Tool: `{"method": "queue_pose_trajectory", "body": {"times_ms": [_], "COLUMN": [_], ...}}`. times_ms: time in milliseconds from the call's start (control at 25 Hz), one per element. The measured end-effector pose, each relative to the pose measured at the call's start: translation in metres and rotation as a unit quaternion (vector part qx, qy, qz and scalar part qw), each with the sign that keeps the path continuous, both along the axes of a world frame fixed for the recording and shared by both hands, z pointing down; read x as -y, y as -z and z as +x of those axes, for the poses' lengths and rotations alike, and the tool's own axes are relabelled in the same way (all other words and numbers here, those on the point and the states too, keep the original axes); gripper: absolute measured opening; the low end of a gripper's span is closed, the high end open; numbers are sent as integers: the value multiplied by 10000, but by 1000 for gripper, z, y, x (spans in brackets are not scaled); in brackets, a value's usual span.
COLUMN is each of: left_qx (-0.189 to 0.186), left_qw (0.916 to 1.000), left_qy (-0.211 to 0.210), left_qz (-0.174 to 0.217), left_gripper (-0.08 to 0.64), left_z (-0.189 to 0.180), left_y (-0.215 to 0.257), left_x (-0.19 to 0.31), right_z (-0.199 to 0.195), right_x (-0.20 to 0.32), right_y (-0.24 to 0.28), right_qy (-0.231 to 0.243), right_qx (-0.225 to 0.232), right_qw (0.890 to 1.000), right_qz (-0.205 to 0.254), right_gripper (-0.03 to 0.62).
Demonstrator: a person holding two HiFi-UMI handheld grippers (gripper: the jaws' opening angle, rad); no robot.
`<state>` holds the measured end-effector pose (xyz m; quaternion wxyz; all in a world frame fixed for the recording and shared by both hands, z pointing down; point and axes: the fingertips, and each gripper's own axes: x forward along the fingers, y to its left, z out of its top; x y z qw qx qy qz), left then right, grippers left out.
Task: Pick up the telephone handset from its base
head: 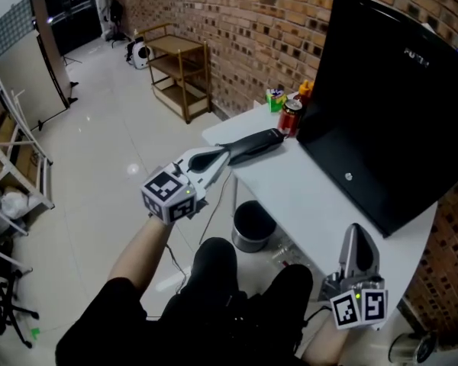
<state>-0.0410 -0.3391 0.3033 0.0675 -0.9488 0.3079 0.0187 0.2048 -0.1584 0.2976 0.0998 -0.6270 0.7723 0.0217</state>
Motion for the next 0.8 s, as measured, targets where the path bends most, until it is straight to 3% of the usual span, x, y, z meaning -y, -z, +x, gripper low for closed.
{"method": "queue_pose_trajectory", "body": {"times_ms": [280,360,400,440,480,640,680,800], "left_qx": [110,337,553,823,1104,1906,2019,2214], "left_qw": [9999,9993,9980,9954,9917,9753,9707,9576], "left_qy": [-41,-130,-242,-363,-459,-505,-507,-519], "left_qz": [74,-31,-164,-327,-484,-994,-1198,-1771], "left_gripper": [0,0,43,148,201,234,274,305], "left_z": [23,28,33,40,46,67,70,74], "left_y": [-1,-3,-7,-13,-18,-40,-46,-60], "left_x": [16,27,33,40,47,85,93,105], "right_z": [15,17,17,17,18,22,22,20], "right_x": [0,0,1,1,1,3,3,4], "right_y": [0,-3,-4,-5,-6,-8,-9,-14], "right_qy": [-163,-195,-203,-211,-220,-270,-270,-227], "right_qx": [-80,-96,-106,-115,-121,-152,-161,-163], "right_qw": [9998,9997,9997,9996,9996,9994,9993,9994], "right_qz": [-54,-97,-120,-140,-155,-175,-178,-191], "right_gripper": [9,9,11,9,11,11,9,11]}}
